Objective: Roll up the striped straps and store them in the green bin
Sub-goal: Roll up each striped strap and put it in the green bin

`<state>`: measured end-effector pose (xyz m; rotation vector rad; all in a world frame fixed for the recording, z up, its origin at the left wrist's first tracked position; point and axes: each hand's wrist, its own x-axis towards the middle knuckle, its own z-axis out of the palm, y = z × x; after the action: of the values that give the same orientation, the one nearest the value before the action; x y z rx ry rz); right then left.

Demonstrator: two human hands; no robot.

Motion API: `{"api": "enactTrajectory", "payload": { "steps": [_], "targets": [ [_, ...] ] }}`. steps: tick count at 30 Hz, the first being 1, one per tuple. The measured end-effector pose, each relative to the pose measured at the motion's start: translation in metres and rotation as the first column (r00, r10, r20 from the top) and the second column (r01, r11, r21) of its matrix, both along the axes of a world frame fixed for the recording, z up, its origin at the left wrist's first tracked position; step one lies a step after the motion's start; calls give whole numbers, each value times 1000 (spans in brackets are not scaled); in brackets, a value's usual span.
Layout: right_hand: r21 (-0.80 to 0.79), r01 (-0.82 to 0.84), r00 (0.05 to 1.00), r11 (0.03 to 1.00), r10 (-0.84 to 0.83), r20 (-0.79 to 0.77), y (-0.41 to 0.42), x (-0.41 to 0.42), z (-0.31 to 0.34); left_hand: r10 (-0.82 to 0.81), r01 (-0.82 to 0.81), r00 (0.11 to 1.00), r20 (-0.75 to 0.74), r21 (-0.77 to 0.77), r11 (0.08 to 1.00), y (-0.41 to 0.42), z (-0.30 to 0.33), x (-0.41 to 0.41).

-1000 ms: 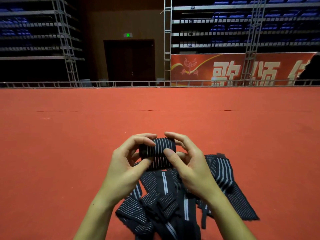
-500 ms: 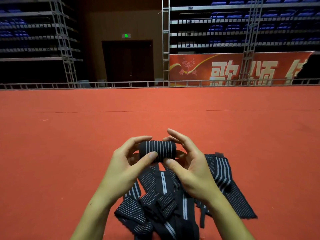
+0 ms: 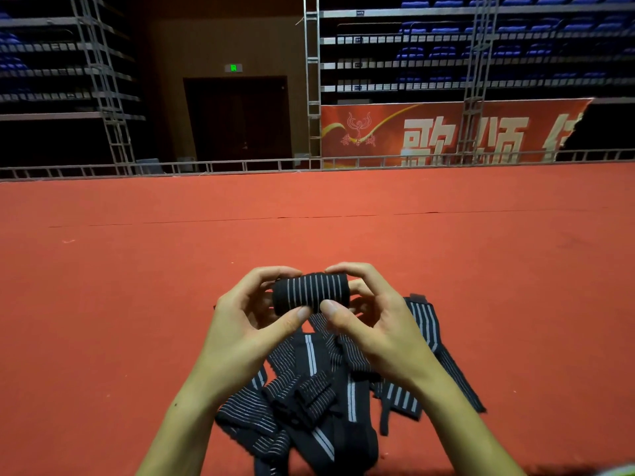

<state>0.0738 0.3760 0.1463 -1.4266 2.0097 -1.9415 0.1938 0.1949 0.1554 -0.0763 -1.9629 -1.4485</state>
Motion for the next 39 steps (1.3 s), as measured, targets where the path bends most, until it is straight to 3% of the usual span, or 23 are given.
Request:
{"api": "enactTrajectory", "payload": {
  "steps": [8, 15, 23, 28, 33, 39],
  "targets": [
    [36, 52, 997, 998, -50, -53, 43, 10, 0, -105, 104, 994, 28, 29, 994, 31, -5, 3],
    [137, 204, 973, 969, -186, -133, 132, 25, 5, -283, 281, 959, 23, 60, 958, 101, -20, -21],
    [246, 446, 890, 860, -400, -218, 266, 37, -8, -498, 491, 866, 31, 131, 861, 220, -51, -62],
    [293, 586, 809, 755, -531, -251, 344, 40, -32, -604, 589, 788, 120, 137, 796, 298, -78, -84],
    [405, 673, 733, 619, -633, -249, 405, 34, -58, -632, 647, 742, 223, 3, 762, 352, -110, -116],
    [501, 712, 662, 492, -708, -245, 456, 19, -79, -537, 588, 805, 254, -210, 781, 387, -142, -150]
  ]
}}
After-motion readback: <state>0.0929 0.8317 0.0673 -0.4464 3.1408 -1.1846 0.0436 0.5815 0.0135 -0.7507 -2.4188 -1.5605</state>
